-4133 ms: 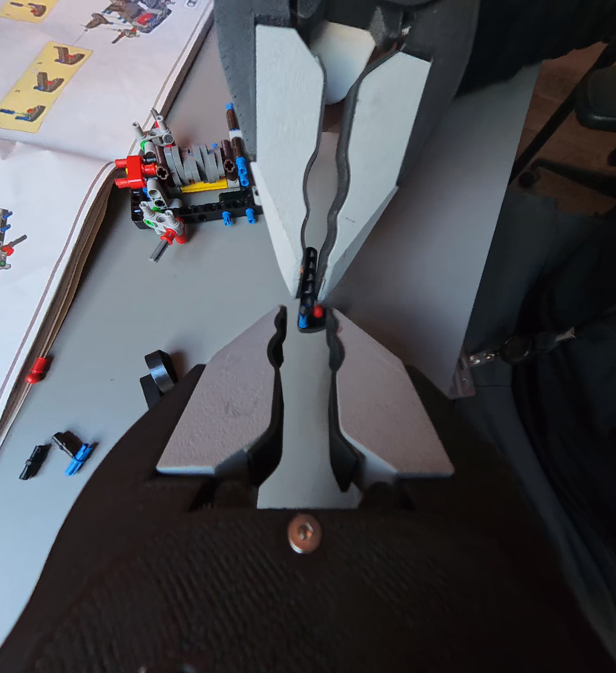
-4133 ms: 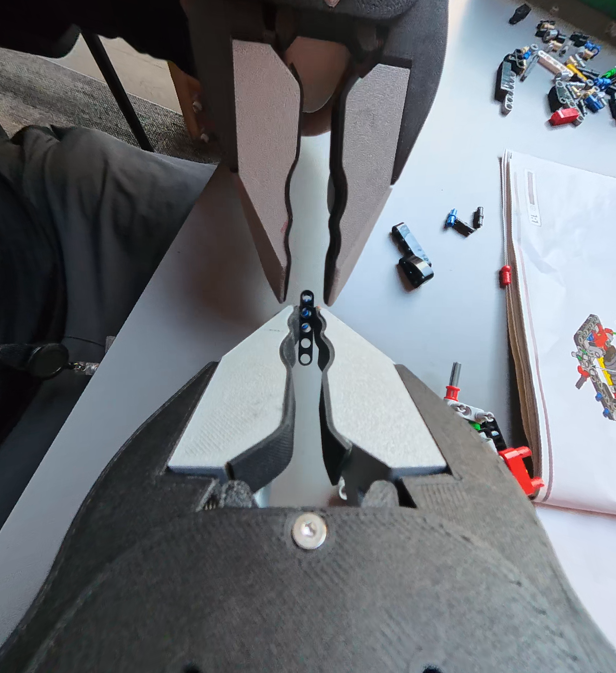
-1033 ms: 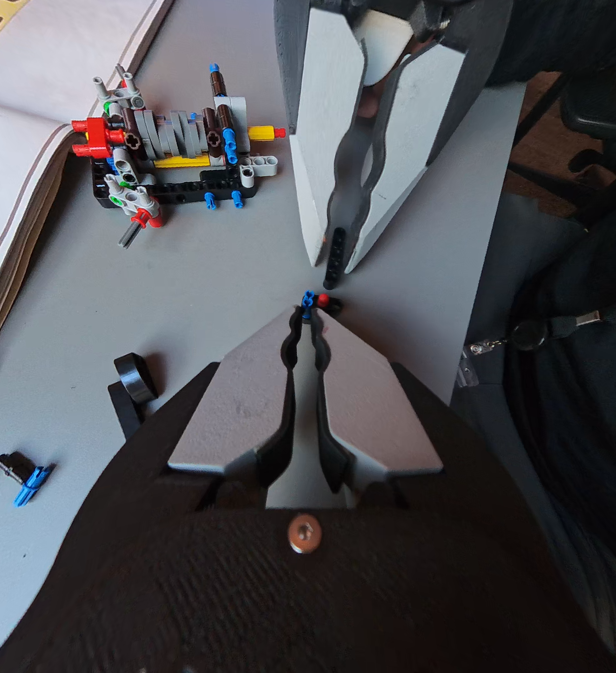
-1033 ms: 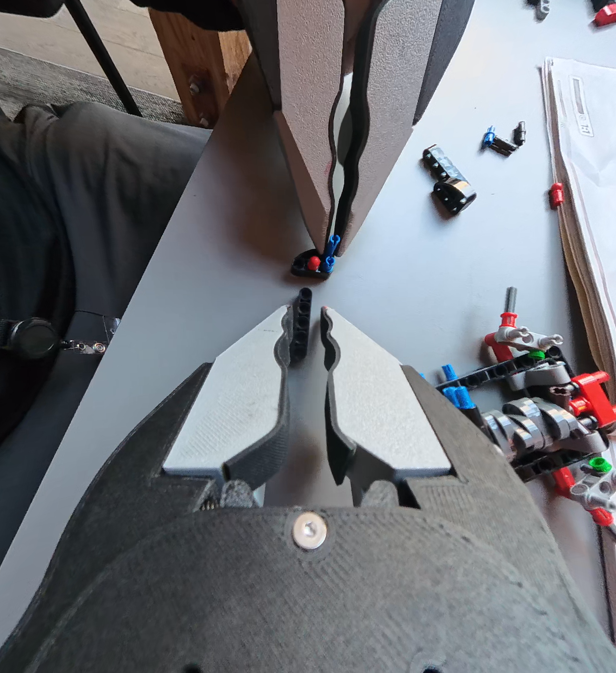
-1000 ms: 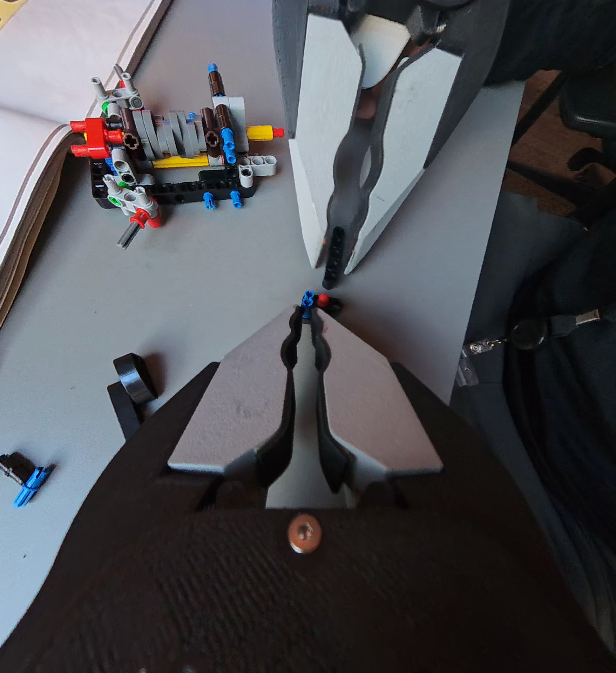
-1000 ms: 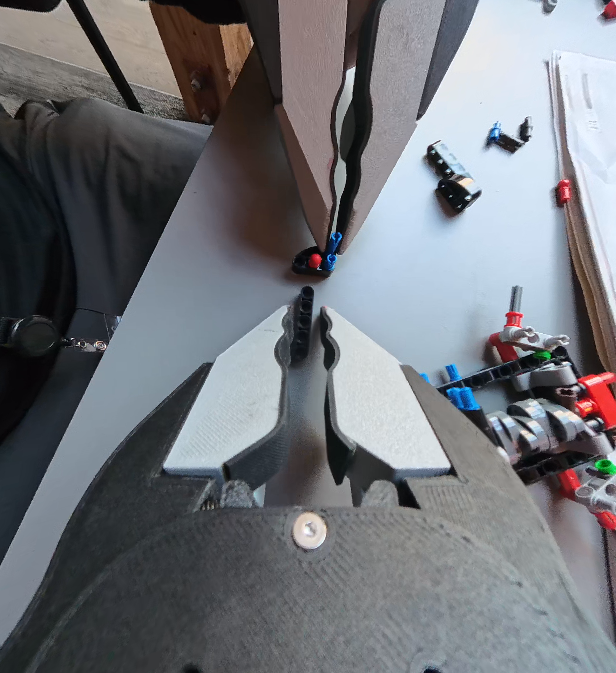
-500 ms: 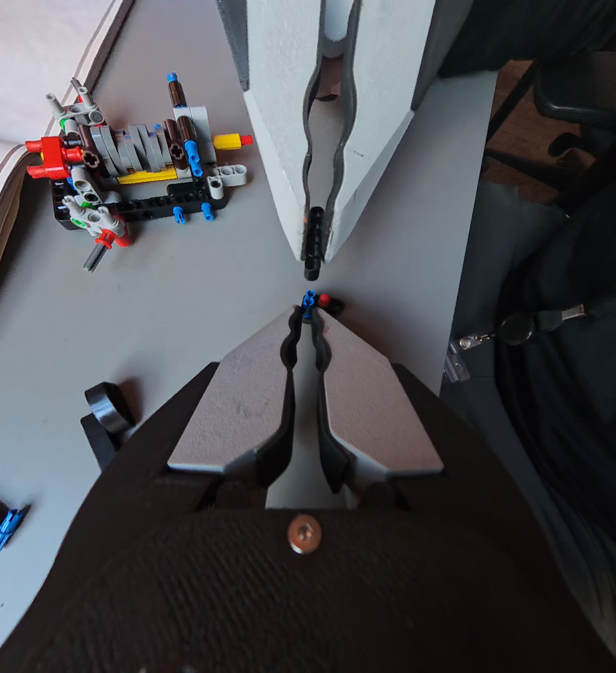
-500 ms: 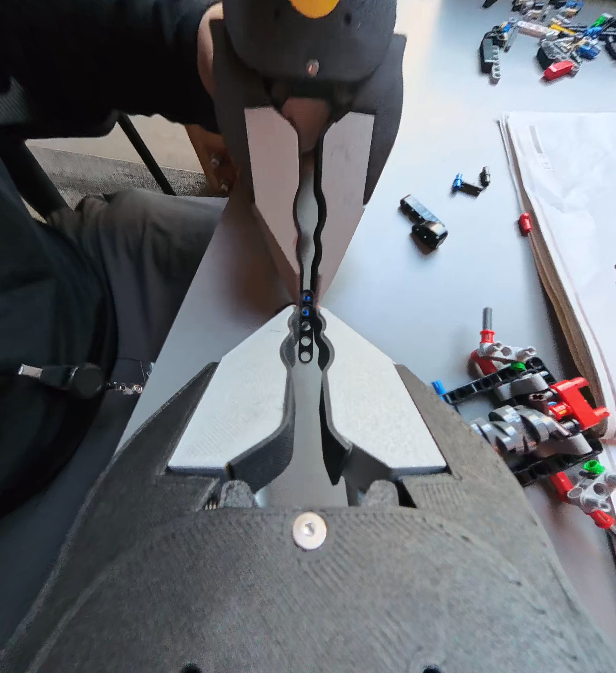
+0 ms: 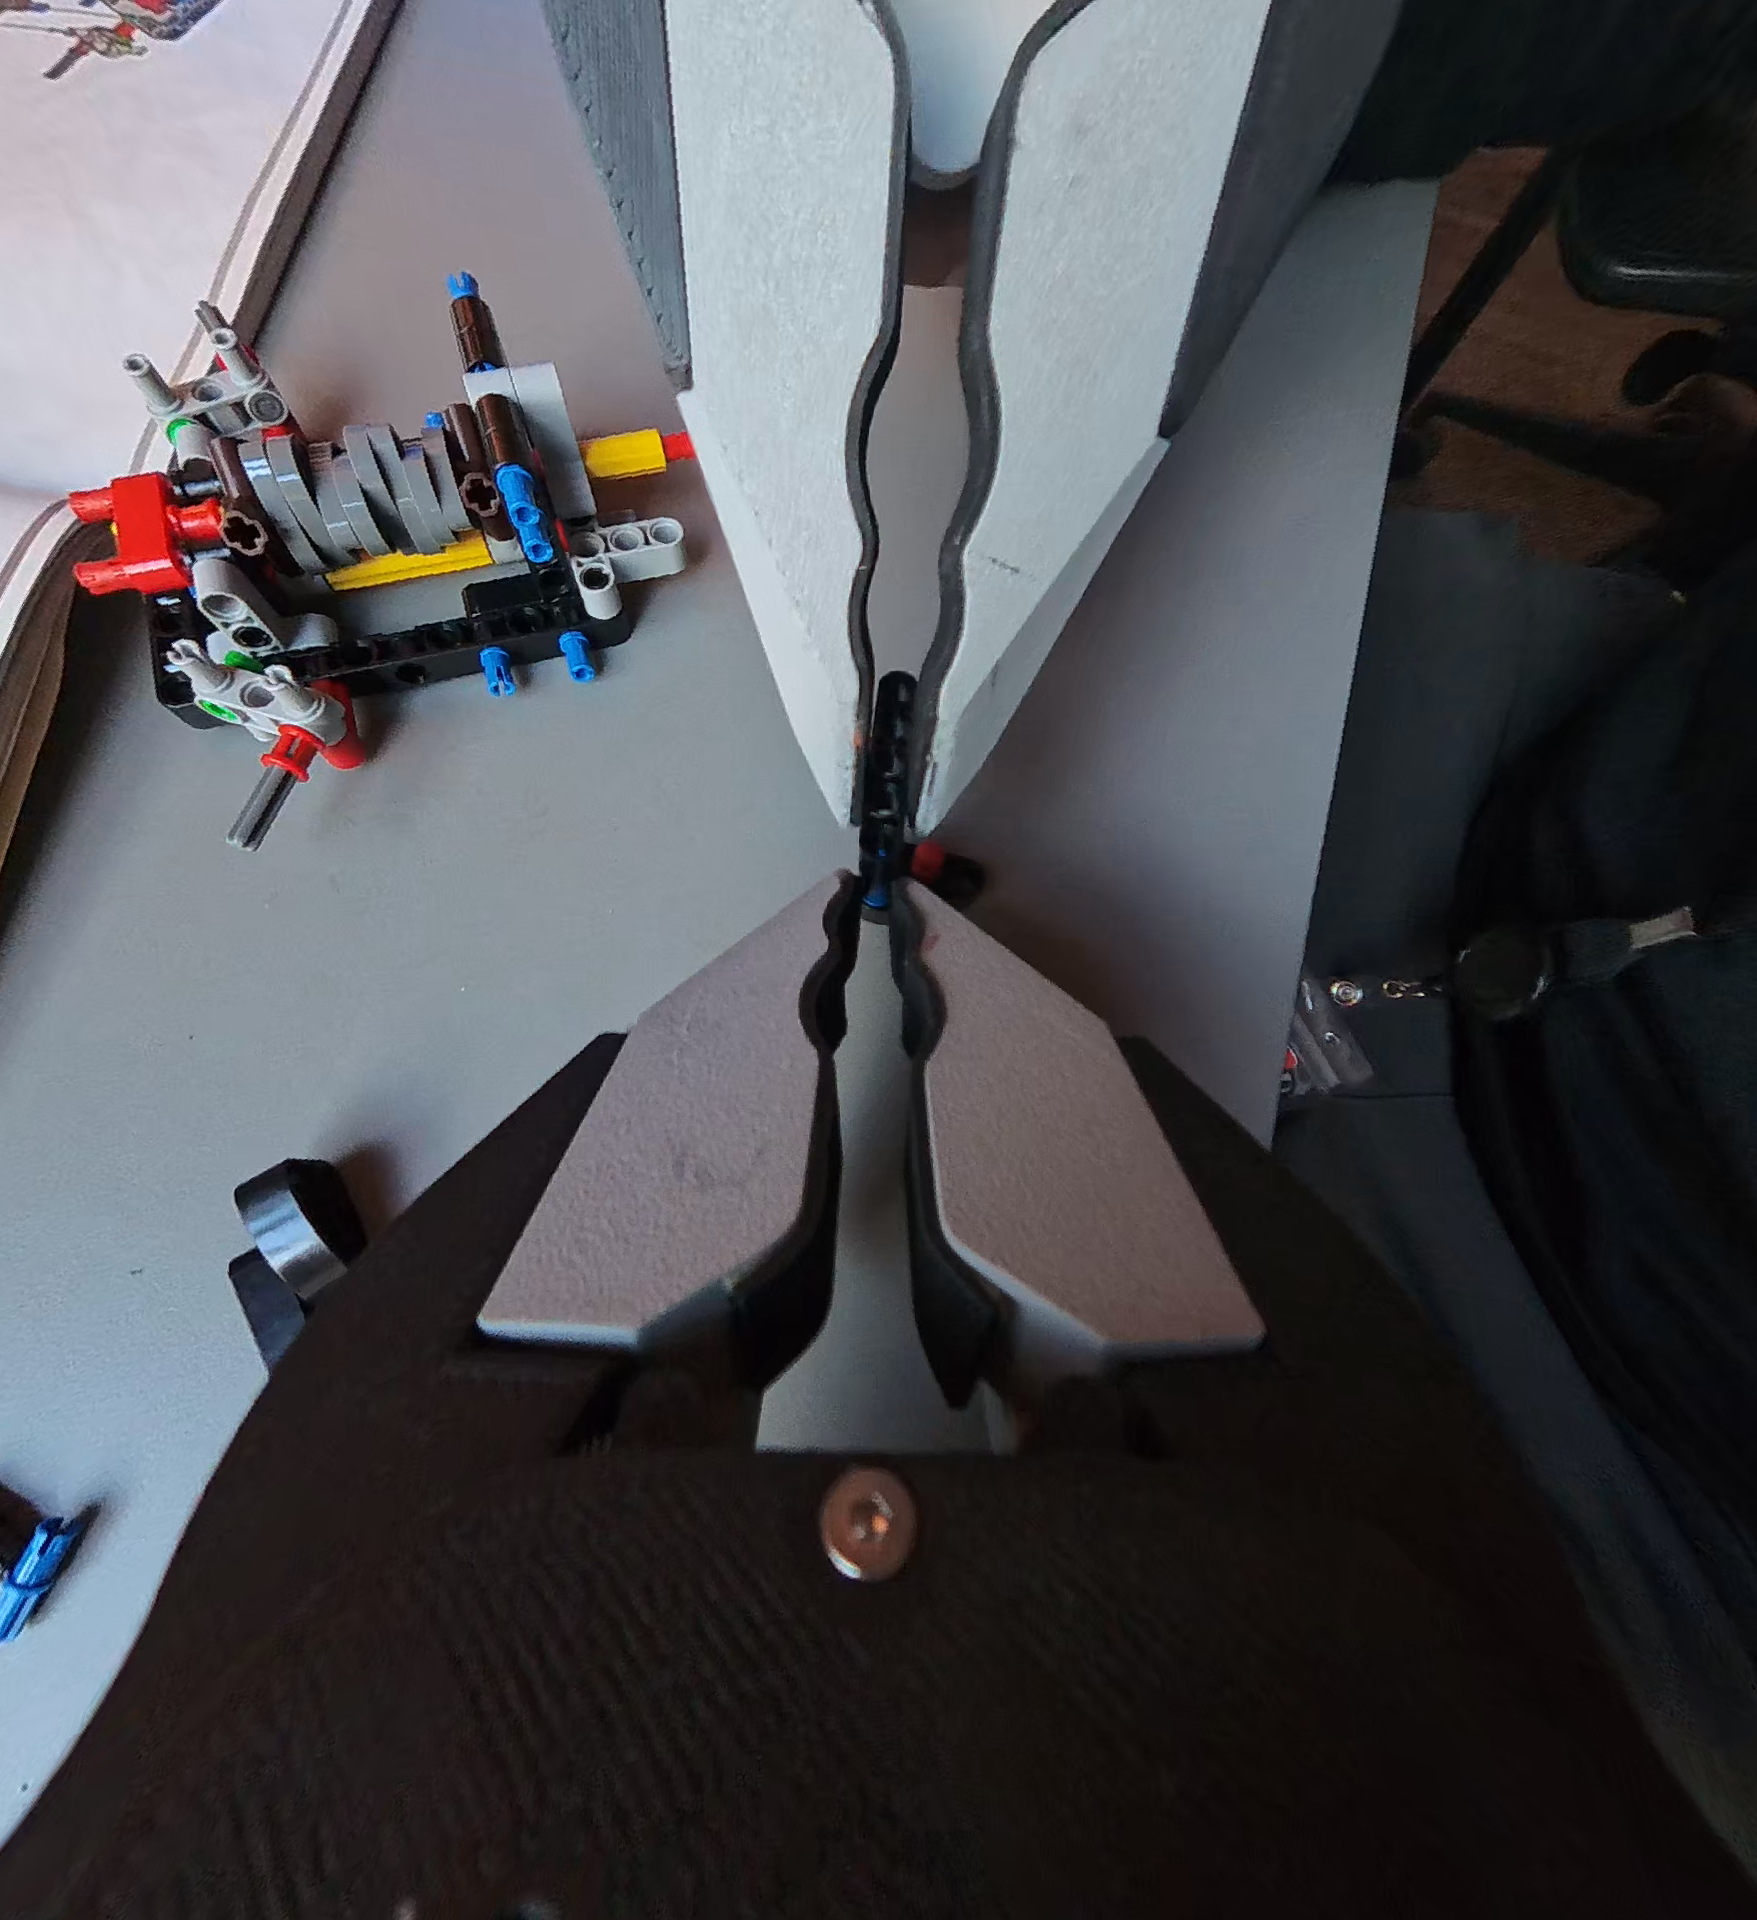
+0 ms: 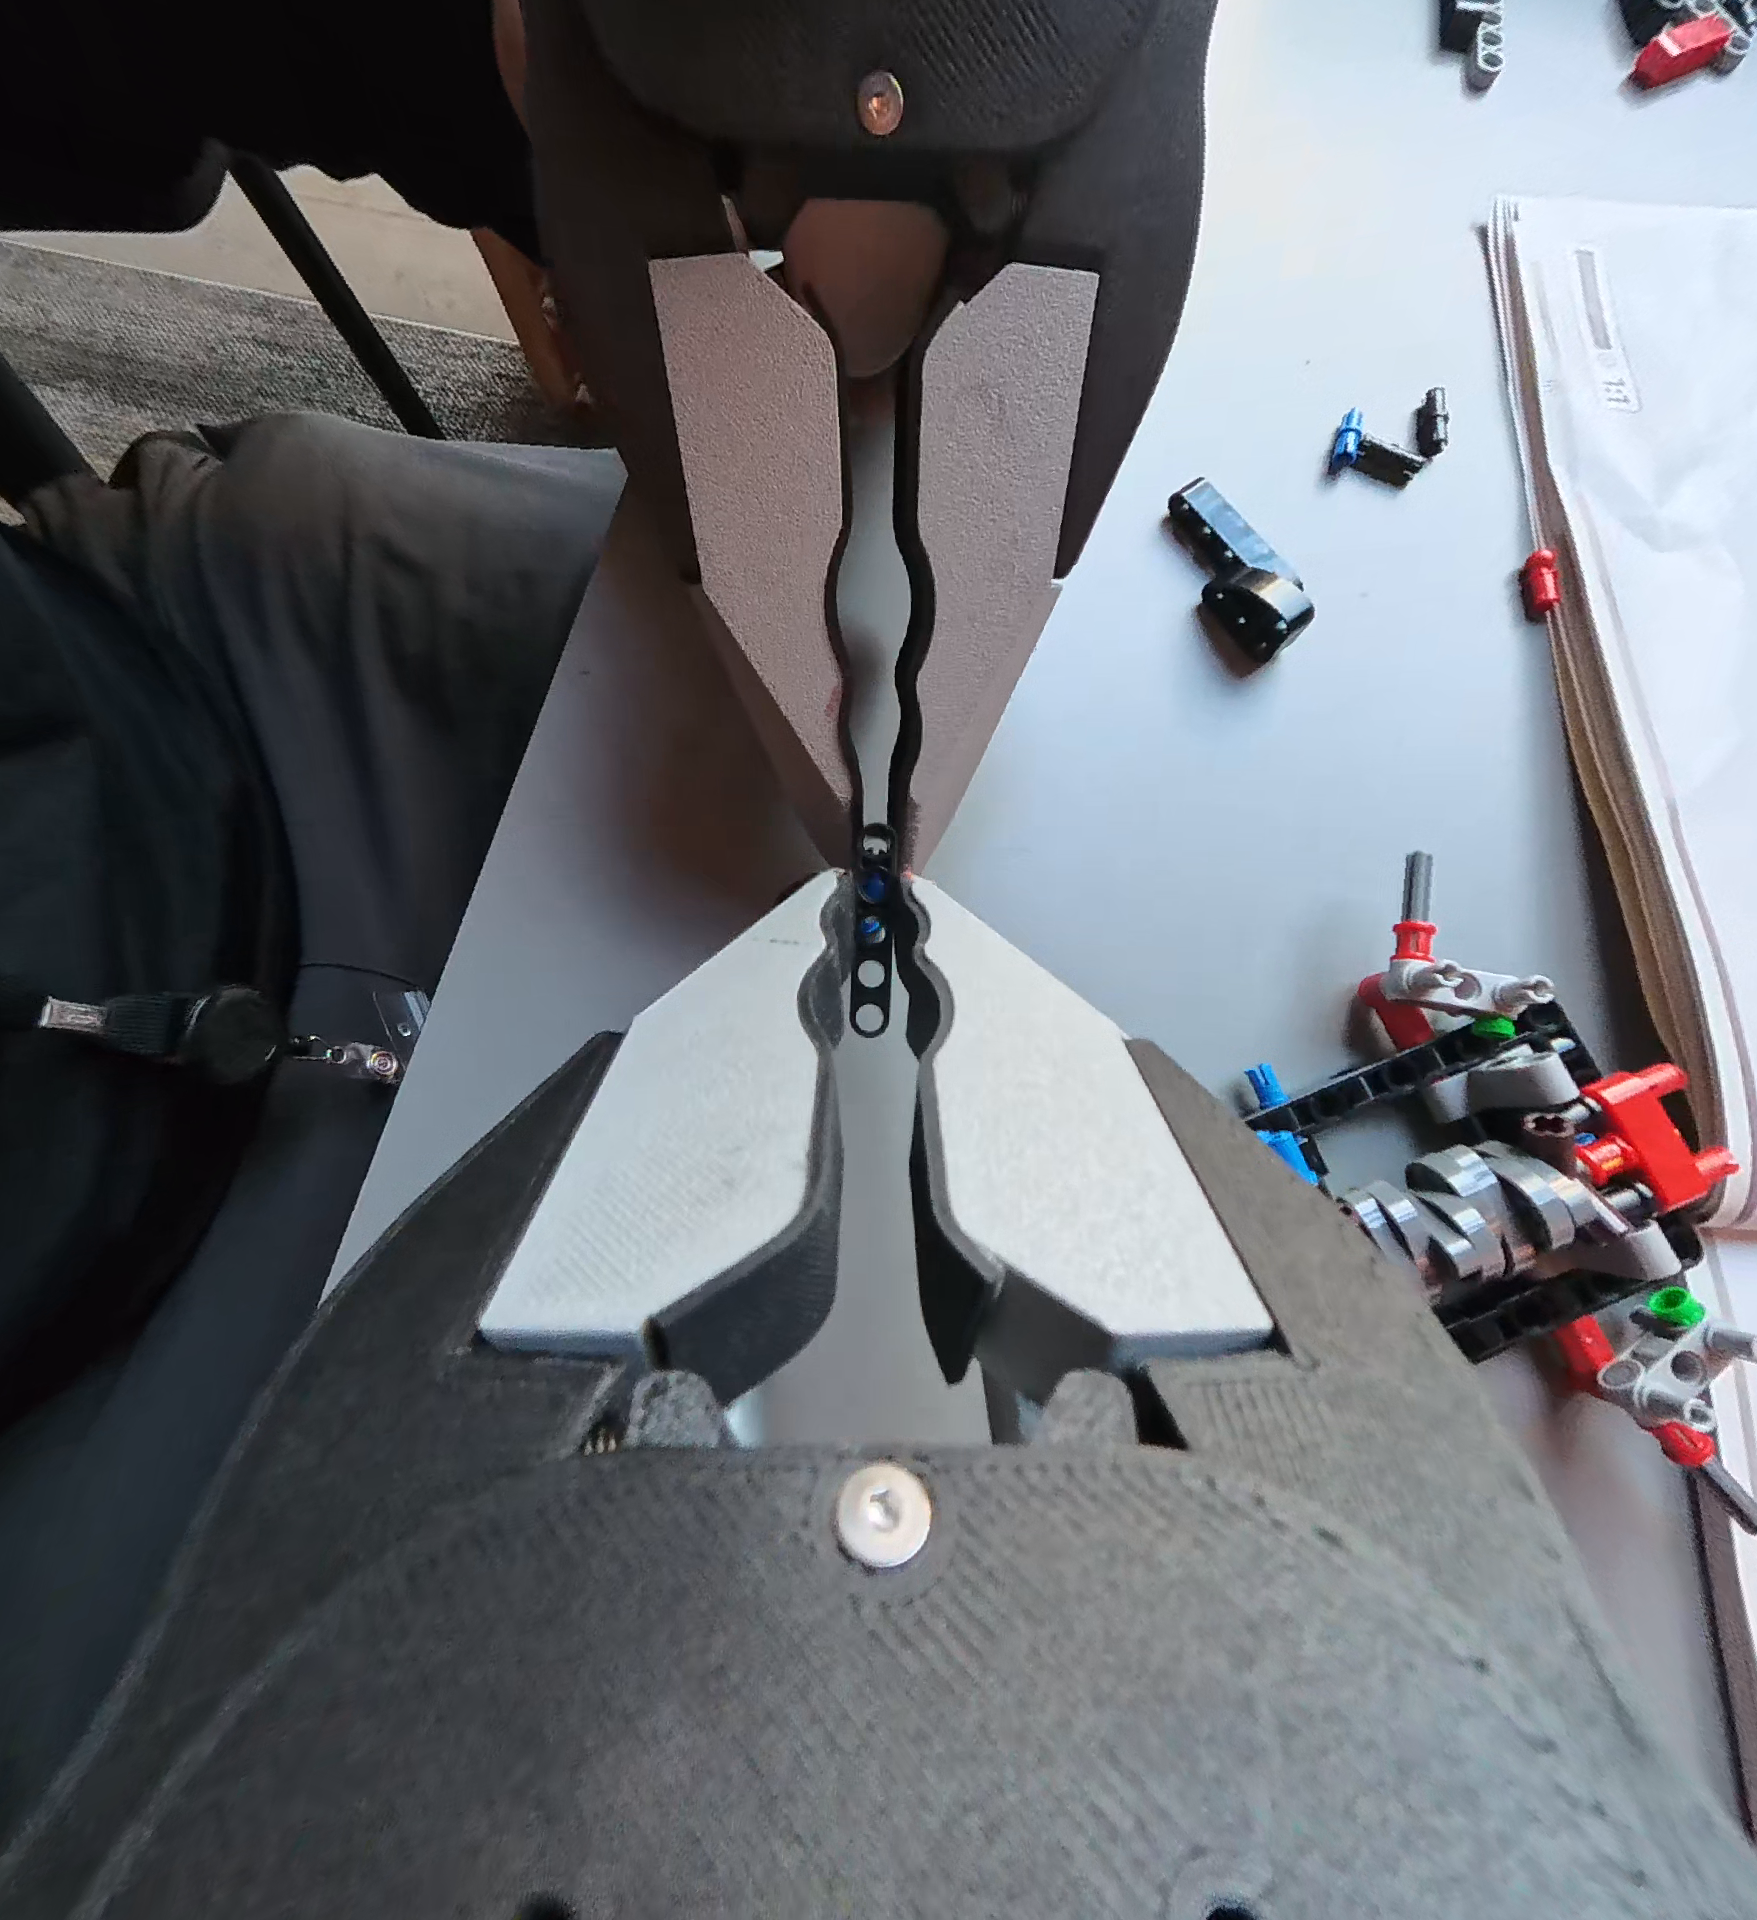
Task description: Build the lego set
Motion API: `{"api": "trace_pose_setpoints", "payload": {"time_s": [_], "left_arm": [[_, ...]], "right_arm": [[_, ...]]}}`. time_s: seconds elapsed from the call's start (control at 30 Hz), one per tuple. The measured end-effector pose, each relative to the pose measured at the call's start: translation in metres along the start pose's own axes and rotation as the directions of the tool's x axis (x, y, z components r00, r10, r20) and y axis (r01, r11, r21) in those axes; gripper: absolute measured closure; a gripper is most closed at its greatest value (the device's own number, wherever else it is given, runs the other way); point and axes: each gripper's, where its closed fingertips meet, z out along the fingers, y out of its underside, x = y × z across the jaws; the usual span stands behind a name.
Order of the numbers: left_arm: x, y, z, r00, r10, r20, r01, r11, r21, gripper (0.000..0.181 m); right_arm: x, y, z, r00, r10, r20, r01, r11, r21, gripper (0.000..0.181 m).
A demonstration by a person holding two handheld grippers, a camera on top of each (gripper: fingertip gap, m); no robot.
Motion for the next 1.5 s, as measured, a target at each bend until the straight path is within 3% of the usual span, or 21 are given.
{"api": "trace_pose_setpoints", "payload": {"time_s": [0.87, 1.1, 1.2, 1.33, 1.5], "left_arm": [[0.0003, 0.0012, 0.0016, 0.999, -0.054, 0.000, 0.054, 0.998, -0.008, 0.177], [0.0003, 0.0008, 0.0017, 0.997, -0.074, -0.004, 0.074, 0.997, -0.006, 0.177], [-0.0006, 0.0022, 0.0011, 0.997, -0.071, 0.005, 0.071, 0.997, -0.011, 0.160], [-0.0012, 0.0045, -0.0017, 0.998, -0.062, 0.010, 0.062, 0.998, -0.014, 0.159], [-0.0050, 0.0051, -0.0030, 0.997, -0.080, 0.017, 0.080, 0.997, -0.009, 0.167]], "right_arm": [[-0.0001, 0.0064, 0.0043, 0.999, -0.019, -0.036, 0.016, 0.997, -0.074, 0.176], [-0.0001, 0.0037, 0.0021, 1.000, 0.001, -0.016, -0.002, 0.999, -0.042, 0.176], [-0.0010, 0.0021, 0.0008, 1.000, 0.007, -0.006, -0.007, 1.000, -0.030, 0.176], [-0.0007, 0.0031, -0.0004, 1.000, 0.001, -0.012, -0.001, 0.999, -0.034, 0.176], [0.0015, 0.0034, -0.0023, 1.000, 0.010, -0.016, -0.011, 1.000, -0.025, 0.176]]}}
